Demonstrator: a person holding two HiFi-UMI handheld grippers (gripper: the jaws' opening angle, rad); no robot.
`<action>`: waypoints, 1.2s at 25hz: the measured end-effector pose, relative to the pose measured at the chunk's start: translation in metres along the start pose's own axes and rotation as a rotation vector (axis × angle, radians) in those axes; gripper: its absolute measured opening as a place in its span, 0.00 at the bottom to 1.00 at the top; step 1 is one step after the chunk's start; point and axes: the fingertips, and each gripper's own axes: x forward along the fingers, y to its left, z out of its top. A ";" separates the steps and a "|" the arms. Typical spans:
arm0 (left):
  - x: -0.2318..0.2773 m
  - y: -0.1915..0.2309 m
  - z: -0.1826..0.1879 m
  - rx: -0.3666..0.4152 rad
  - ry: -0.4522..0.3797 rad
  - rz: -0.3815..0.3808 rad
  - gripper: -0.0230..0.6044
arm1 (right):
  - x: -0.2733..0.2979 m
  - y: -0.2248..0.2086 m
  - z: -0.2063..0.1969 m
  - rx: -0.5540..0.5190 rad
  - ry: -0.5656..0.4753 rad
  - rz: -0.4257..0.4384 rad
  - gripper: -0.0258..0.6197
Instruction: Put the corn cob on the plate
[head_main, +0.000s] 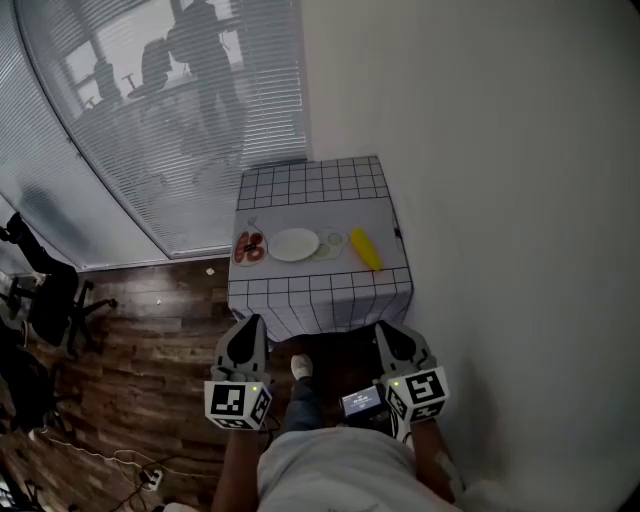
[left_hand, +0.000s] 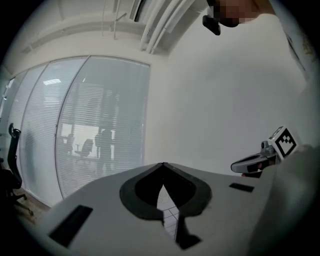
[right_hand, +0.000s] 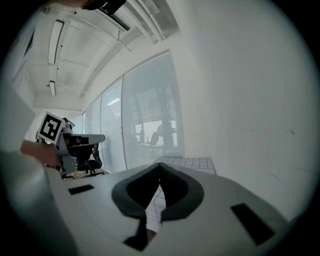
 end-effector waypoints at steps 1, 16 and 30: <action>0.011 0.005 -0.001 -0.004 0.001 -0.006 0.05 | 0.009 -0.004 0.002 -0.001 0.002 -0.005 0.05; 0.175 0.112 -0.002 0.029 0.022 -0.081 0.05 | 0.183 -0.049 0.028 -0.022 0.061 -0.080 0.05; 0.251 0.167 -0.028 0.008 0.085 -0.127 0.05 | 0.264 -0.078 0.021 -0.016 0.132 -0.149 0.05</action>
